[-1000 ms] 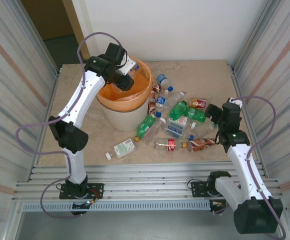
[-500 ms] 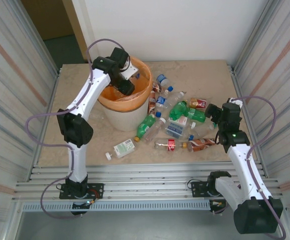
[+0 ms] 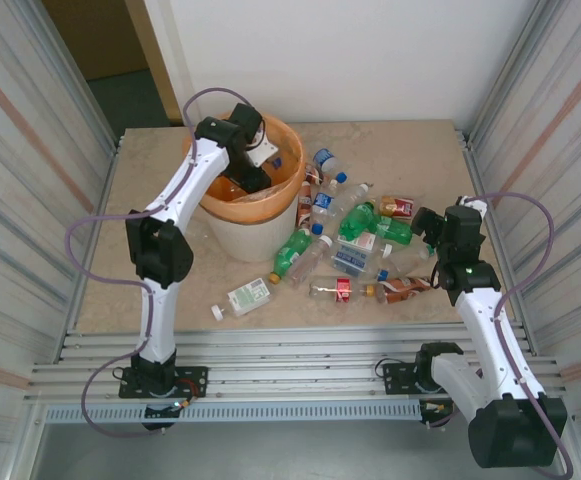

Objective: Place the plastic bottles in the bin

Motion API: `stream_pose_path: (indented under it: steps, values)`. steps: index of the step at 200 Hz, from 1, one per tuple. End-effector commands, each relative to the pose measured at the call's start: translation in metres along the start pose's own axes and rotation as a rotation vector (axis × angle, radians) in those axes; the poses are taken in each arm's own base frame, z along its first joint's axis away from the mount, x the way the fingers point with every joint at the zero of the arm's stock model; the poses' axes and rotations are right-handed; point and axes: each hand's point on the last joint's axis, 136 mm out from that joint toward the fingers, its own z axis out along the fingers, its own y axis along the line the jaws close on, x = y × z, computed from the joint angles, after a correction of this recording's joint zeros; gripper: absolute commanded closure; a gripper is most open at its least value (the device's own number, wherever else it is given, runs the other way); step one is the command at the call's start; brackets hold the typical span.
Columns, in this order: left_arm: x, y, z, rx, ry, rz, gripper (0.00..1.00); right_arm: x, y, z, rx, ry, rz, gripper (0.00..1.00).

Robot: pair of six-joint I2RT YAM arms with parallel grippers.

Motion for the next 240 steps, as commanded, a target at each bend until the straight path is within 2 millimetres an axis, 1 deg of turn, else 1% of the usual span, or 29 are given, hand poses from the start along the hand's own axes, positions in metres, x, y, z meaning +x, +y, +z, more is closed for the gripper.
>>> stream_pose_path:
  steps: [1,14,28,47,85,119,132,134,136,152,188,218,221,222,240]
  values:
    - [0.005,0.004,0.004,-0.004,0.030,-0.003,0.59,-0.002,0.000,-0.004,-0.003,-0.017,0.019,0.02]
    - [0.005,0.004,0.005,-0.006,0.034,-0.008,0.54,-0.002,-0.001,-0.004,0.001,-0.018,0.020,0.02]
    - [0.005,0.005,0.004,-0.008,0.032,-0.012,0.41,-0.001,-0.001,-0.003,0.002,-0.016,0.019,0.02]
    - [0.004,0.005,-0.001,-0.015,0.023,-0.017,0.31,-0.002,0.000,-0.004,-0.001,-0.018,0.019,0.02]
    - [-0.002,0.009,-0.018,-0.039,-0.020,-0.029,0.26,0.000,-0.001,-0.003,0.000,-0.015,0.017,0.02]
    - [-0.012,0.012,-0.040,-0.067,-0.089,-0.045,0.22,-0.001,0.000,-0.003,-0.003,-0.018,0.016,0.02]
    - [-0.015,0.013,-0.042,-0.072,-0.101,-0.054,0.22,-0.001,0.000,-0.003,-0.004,-0.018,0.016,0.02]
    - [-0.017,0.013,-0.054,-0.078,-0.126,-0.053,0.22,-0.001,0.000,-0.003,-0.004,-0.019,0.016,0.02]
    - [-0.017,0.013,-0.058,-0.082,-0.136,-0.055,0.22,0.000,0.000,-0.003,-0.004,-0.017,0.014,0.02]
    - [-0.022,0.013,-0.073,-0.090,-0.178,-0.063,0.22,-0.001,-0.001,-0.003,-0.001,-0.019,0.013,0.02]
    - [-0.033,0.007,-0.117,-0.111,-0.299,-0.060,0.22,0.000,-0.001,-0.003,0.000,-0.016,0.012,0.02]
    - [-0.039,0.002,-0.160,-0.127,-0.415,-0.070,0.22,0.002,-0.001,-0.002,-0.001,-0.010,0.012,0.02]
    - [-0.039,0.002,-0.161,-0.127,-0.421,-0.072,0.22,0.001,-0.001,-0.002,-0.001,-0.011,0.012,0.02]
    - [-0.039,0.002,-0.165,-0.129,-0.432,-0.073,0.22,0.001,-0.001,-0.002,0.000,-0.011,0.012,0.02]
    - [-0.040,0.002,-0.192,-0.143,-0.516,-0.090,0.21,0.001,-0.001,-0.002,-0.001,-0.010,0.009,0.02]
